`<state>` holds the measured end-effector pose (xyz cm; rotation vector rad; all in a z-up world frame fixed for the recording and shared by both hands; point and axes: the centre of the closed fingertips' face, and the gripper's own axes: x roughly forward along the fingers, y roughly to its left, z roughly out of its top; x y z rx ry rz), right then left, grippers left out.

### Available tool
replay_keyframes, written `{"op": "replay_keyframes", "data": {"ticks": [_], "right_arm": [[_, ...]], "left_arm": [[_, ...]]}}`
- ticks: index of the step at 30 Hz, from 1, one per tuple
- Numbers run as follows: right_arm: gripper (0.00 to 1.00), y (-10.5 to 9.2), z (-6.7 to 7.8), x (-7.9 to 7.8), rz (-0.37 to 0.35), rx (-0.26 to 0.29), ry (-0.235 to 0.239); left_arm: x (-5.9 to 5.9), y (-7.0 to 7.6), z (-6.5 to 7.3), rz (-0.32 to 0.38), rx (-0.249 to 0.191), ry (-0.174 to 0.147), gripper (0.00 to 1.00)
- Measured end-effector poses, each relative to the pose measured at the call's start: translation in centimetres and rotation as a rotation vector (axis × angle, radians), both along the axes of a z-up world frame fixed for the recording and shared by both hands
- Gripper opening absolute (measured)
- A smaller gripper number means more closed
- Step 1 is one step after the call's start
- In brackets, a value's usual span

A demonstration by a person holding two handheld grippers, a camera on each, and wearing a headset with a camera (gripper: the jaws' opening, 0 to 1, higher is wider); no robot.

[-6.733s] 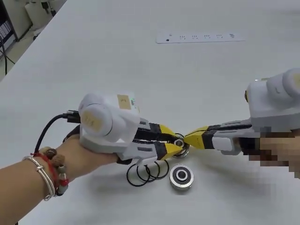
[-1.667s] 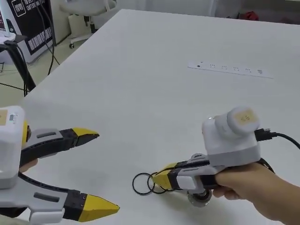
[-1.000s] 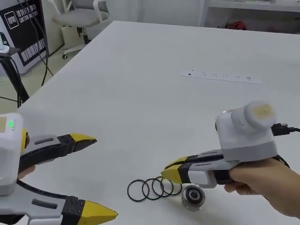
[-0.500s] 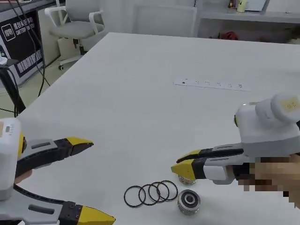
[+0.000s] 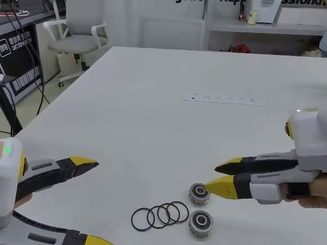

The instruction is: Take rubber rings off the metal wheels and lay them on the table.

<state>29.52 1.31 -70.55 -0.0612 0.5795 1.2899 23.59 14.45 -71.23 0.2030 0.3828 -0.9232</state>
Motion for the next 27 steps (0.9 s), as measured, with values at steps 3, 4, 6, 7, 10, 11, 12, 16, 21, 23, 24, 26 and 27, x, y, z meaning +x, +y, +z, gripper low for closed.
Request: {"op": "replay_keyframes", "data": {"ticks": [3, 4, 6, 7, 10, 11, 12, 16, 21, 23, 24, 26, 27], "right_arm": [[0.44, -0.6, 0.2, -0.2, 0.000, 0.001, -0.024], [0.46, -0.8, 0.2, -0.3, 0.001, -0.001, -0.036], [0.50, -1.2, 0.1, -0.4, 0.001, -0.011, -0.051], [0.51, -1.4, 0.0, -0.5, 0.001, -0.018, -0.057], [0.52, -2.1, -0.3, -0.7, 0.002, -0.033, -0.077], [0.53, -2.5, -0.5, -0.8, 0.008, -0.032, -0.088], [0.54, -2.6, -0.5, -0.9, 0.008, -0.027, -0.093], [0.58, -3.7, -0.8, -0.7, -0.029, -0.001, -0.083], [0.65, -4.9, -1.7, -1.1, -0.048, 0.006, -0.064], [0.68, -5.3, -1.9, -1.3, -0.060, 0.017, -0.056], [0.69, -5.5, -2.2, -1.4, -0.065, 0.019, -0.051], [0.69, -5.8, -2.5, -1.6, -0.071, 0.016, -0.055], [0.70, -5.9, -2.7, -1.6, -0.072, 0.014, -0.057]], "left_arm": [[0.0, 0.0, 0.0, 0.004, -0.004, -0.002, 0.97], [-0.1, 0.0, 0.0, 0.005, -0.004, -0.001, 0.97], [-0.1, 0.0, -0.1, 0.007, -0.007, 0.001, 0.98], [-0.1, 0.0, -0.1, 0.007, -0.008, 0.002, 0.98], [-0.1, 0.1, -0.3, 0.012, -0.009, 0.004, 0.98], [-0.1, 0.1, -0.4, 0.016, -0.012, 0.004, 0.98], [-0.1, 0.1, -0.4, 0.018, -0.015, 0.003, 0.98], [-0.2, 0.2, -0.8, 0.028, -0.023, 0.010, 0.98], [-0.2, 0.2, -1.3, 0.037, -0.031, 0.023, 0.99], [-0.1, 0.1, -1.5, 0.042, -0.039, 0.029, 1.00], [-0.1, 0.1, -1.6, 0.044, -0.042, 0.030, 1.00], [-0.1, 0.1, -1.8, 0.048, -0.047, 0.034, 1.00], [-0.1, 0.1, -2.0, 0.050, -0.049, 0.039, 1.00]]}}
